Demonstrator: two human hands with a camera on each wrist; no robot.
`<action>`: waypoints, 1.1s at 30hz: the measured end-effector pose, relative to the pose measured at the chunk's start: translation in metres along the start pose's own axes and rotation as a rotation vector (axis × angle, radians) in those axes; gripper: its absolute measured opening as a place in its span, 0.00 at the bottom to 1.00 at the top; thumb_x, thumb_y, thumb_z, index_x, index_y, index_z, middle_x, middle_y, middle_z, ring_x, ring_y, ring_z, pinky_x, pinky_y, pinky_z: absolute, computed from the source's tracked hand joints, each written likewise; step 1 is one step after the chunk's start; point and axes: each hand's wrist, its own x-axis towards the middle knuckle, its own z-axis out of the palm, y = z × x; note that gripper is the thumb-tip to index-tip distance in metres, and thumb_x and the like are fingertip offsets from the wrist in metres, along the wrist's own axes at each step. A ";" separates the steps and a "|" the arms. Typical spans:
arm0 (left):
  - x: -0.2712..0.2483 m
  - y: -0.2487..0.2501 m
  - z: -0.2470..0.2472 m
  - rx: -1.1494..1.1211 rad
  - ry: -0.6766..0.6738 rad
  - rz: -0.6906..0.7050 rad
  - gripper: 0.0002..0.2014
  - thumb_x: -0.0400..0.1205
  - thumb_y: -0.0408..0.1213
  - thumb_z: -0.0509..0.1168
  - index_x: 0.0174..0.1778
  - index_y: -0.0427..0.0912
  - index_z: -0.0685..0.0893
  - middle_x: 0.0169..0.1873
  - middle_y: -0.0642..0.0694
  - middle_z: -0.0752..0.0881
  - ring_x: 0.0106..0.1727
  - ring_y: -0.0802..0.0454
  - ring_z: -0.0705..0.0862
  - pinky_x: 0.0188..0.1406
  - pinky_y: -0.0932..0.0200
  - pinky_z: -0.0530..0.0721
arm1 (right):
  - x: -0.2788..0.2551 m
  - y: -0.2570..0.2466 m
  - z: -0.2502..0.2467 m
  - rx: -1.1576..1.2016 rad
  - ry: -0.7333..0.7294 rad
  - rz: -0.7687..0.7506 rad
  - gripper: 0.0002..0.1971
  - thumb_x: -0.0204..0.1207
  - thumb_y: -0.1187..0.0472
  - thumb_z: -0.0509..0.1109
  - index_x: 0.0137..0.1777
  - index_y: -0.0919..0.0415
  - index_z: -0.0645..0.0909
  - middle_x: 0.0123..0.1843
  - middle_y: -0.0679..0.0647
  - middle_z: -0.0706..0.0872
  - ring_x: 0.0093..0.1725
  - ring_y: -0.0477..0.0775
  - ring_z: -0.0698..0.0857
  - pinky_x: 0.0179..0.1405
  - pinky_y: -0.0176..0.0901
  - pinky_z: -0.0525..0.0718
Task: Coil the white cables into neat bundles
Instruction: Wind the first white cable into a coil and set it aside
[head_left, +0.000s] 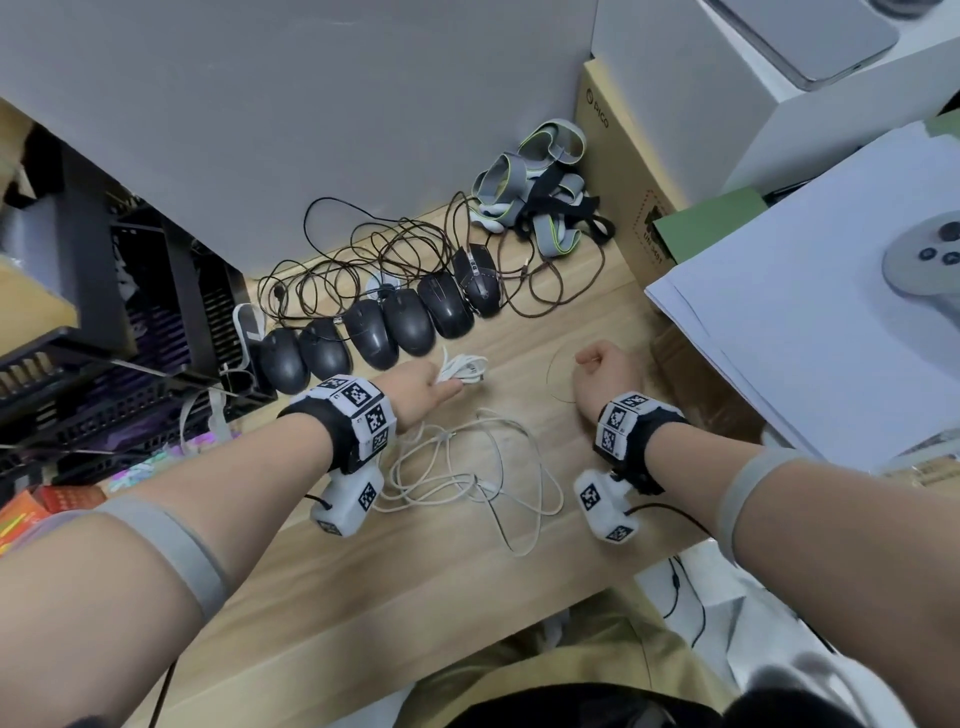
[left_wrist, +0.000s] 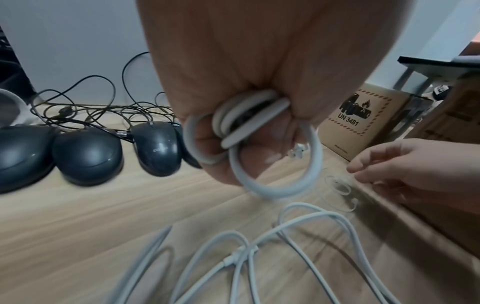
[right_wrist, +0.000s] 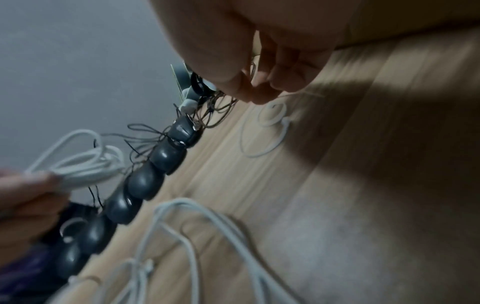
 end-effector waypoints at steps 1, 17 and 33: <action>0.000 -0.003 -0.001 0.006 0.005 -0.001 0.21 0.91 0.52 0.55 0.48 0.36 0.77 0.40 0.41 0.81 0.35 0.48 0.79 0.35 0.55 0.71 | 0.006 0.005 -0.002 -0.062 -0.012 -0.013 0.11 0.73 0.65 0.60 0.43 0.50 0.82 0.49 0.49 0.88 0.42 0.54 0.84 0.40 0.40 0.79; 0.007 -0.018 0.008 -0.263 -0.029 -0.018 0.23 0.88 0.59 0.56 0.53 0.40 0.77 0.34 0.41 0.84 0.26 0.48 0.83 0.32 0.52 0.86 | 0.017 0.012 0.009 -0.570 -0.124 -0.236 0.04 0.76 0.60 0.70 0.40 0.56 0.83 0.56 0.56 0.76 0.51 0.60 0.82 0.50 0.48 0.84; -0.003 0.007 -0.005 0.255 -0.018 0.170 0.15 0.90 0.52 0.57 0.49 0.44 0.73 0.43 0.45 0.81 0.44 0.46 0.80 0.41 0.57 0.72 | -0.053 -0.102 0.007 0.553 -0.500 -0.442 0.07 0.83 0.69 0.60 0.45 0.57 0.70 0.31 0.52 0.85 0.38 0.54 0.81 0.48 0.46 0.82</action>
